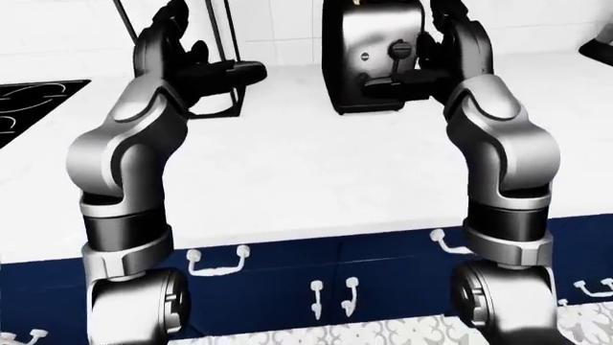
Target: Push down the lever of the toaster to turn it on.
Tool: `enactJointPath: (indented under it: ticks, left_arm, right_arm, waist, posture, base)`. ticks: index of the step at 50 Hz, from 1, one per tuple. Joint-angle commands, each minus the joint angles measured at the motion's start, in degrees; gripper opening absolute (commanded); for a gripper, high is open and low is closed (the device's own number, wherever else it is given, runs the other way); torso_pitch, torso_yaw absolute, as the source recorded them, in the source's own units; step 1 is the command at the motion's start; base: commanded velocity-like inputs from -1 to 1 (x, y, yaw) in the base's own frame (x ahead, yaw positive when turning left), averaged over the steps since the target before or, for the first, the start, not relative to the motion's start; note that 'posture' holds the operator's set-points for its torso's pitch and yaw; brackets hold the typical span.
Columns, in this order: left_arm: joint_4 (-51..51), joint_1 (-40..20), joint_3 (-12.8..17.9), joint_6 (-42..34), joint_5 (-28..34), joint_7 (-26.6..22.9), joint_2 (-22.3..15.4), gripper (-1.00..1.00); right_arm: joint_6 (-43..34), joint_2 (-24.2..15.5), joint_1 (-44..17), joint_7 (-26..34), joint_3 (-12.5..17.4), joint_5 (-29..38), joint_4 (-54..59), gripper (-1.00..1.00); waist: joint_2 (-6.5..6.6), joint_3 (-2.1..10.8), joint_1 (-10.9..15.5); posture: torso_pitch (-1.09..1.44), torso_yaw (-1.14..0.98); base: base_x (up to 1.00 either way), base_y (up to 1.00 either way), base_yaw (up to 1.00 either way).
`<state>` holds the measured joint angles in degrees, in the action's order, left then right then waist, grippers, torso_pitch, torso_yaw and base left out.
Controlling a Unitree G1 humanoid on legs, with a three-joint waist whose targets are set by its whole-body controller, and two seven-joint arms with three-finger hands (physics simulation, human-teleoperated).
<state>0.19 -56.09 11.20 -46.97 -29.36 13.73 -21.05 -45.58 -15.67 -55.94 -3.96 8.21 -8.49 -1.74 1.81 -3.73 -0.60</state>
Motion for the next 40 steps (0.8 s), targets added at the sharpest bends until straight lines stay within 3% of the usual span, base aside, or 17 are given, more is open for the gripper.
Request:
enactJointPath:
  ticks: [1, 3, 9, 14, 19, 22, 23, 24, 25, 28, 30, 31, 32, 33, 34, 37, 40]
  left_arm:
    - [-1.8, -2.0, 0.8, 1.9, 0.1, -0.1, -0.8, 1.00]
    - [-2.0, -2.0, 0.9, 1.7, 0.0, 0.1, -0.8, 1.00]
    - [-2.2, -2.2, 0.9, 1.4, -0.1, 0.2, -0.8, 1.00]
    - [-1.6, -2.0, 0.8, 2.1, 0.1, -0.2, -0.8, 1.00]
    - [-1.8, -2.2, 0.9, 1.8, 0.0, 0.0, -0.8, 1.00]
    - [-1.7, -2.2, 0.9, 1.9, 0.0, 0.0, -0.8, 1.00]
    - [-1.6, -2.2, 0.9, 2.0, 0.0, 0.0, -0.8, 1.00]
    - [-1.5, -2.2, 0.9, 2.0, 0.0, 0.0, -0.8, 1.00]
    - [-1.8, -2.2, 0.9, 1.8, -0.1, 0.1, -0.8, 1.00]
    - [-1.8, -2.2, 0.9, 1.8, -0.1, 0.1, -0.9, 1.00]
    - [-2.0, -2.2, 0.9, 1.7, -0.2, 0.2, -0.9, 1.00]
    - [-1.9, -2.2, 0.9, 1.7, -0.2, 0.2, -0.9, 1.00]
    - [-1.9, -2.2, 0.9, 1.7, -0.2, 0.2, -0.9, 1.00]
    - [-1.8, -2.3, 0.9, 1.7, -0.2, 0.2, -0.9, 1.00]
    - [-1.9, -2.2, 0.9, 1.8, -0.2, 0.2, -0.9, 1.00]
    - [-1.7, -2.1, 0.8, 1.9, -0.1, 0.1, -0.8, 1.00]
    - [-2.1, -2.2, 0.8, 1.6, -0.2, 0.2, -0.8, 1.00]
  right_arm:
    - [2.1, -0.6, -2.2, 0.1, 0.2, -0.4, -2.2, 1.00]
    - [2.5, -0.6, -2.2, 0.1, 0.1, -0.5, -2.0, 1.00]
    - [1.7, -0.7, -2.3, 0.0, 0.0, -0.8, -2.9, 1.00]
    - [2.0, -0.3, -2.1, 0.2, -0.5, -0.7, -2.9, 1.00]
    - [1.8, 0.0, -2.0, 0.6, -0.6, -0.4, -2.9, 1.00]
    - [1.8, 0.1, -2.0, 0.6, -0.8, -0.1, -2.9, 1.00]
    - [1.7, 0.1, -2.0, 0.6, -0.8, 0.0, -2.9, 1.00]
    - [1.7, 0.2, -2.1, 0.6, -0.8, 0.1, -2.7, 1.00]
    - [1.9, 0.3, -2.0, 0.7, -0.7, 0.1, -2.8, 1.00]
    - [2.1, 0.3, -2.0, 0.7, -0.7, 0.2, -2.8, 1.00]
    - [1.8, 0.3, -2.0, 0.7, -0.6, 0.1, -3.3, 1.00]
    - [1.8, 0.3, -2.0, 0.7, -0.7, 0.1, -3.3, 1.00]
    - [2.1, 0.3, -1.9, 0.8, -0.7, 0.2, -2.9, 1.00]
    - [2.1, 0.3, -2.0, 0.7, -0.9, 0.4, -2.9, 1.00]
    - [2.4, 0.5, -2.0, 0.8, -0.7, 0.3, -2.7, 1.00]
    - [2.1, 0.4, -2.1, 0.6, -0.5, 0.1, -3.2, 1.00]
    - [2.1, 0.5, -2.1, 0.6, -0.6, 0.0, -3.4, 1.00]
  waist:
    - [0.02, 3.32, 0.1]
    - [0.06, 2.16, 0.5]
    - [-2.07, 1.42, 0.8]
    - [-2.73, 2.24, 1.4]
    - [-0.77, 1.93, 0.6]
    - [3.11, 2.92, -0.1]
    - [2.27, 2.98, 0.1]
    - [2.32, 1.50, 0.0]
    - [2.61, 1.74, -0.3]
    - [0.85, 1.05, -0.5]
    - [-1.01, 0.66, -0.2]
    - [-1.85, 1.61, 0.1]
    - [-4.84, 1.61, 0.2]
    - [-2.88, 2.12, 0.2]
    - [-4.27, 1.37, 0.5]
    - [-2.40, 1.42, 0.3]
    - [0.88, 1.16, -0.1]
  posture:
    - [0.00, 0.00]
    - [0.00, 0.00]
    - [0.00, 0.00]
    - [0.00, 0.00]
    - [0.00, 0.00]
    - [0.00, 0.00]
    - [0.00, 0.00]
    - [0.00, 0.00]
    - [0.00, 0.00]
    - [0.00, 0.00]
    - [0.00, 0.00]
    - [0.00, 0.00]
    - [0.00, 0.00]
    - [0.00, 0.00]
    - [0.00, 0.00]
    - [0.00, 0.00]
    - [0.00, 0.00]
  base:
    - [0.12, 0.00, 0.00]
    - [0.18, 0.00, 0.00]
    - [0.18, 0.00, 0.00]
    - [0.30, 0.00, 0.00]
    - [0.32, 0.00, 0.00]
    - [0.29, 0.00, 0.00]
    - [0.19, 0.00, 0.00]
    - [0.00, 0.00, 0.00]
    - [0.00, 0.00, 0.00]
    - [0.00, 0.00, 0.00]
    - [0.00, 0.00, 0.00]
    - [0.00, 0.38, 0.00]
    - [0.00, 0.45, 0.00]
    - [0.00, 0.30, 0.00]
    - [0.00, 0.00, 0.00]
    - [0.00, 0.00, 0.00]
    - [0.00, 0.00, 0.00]
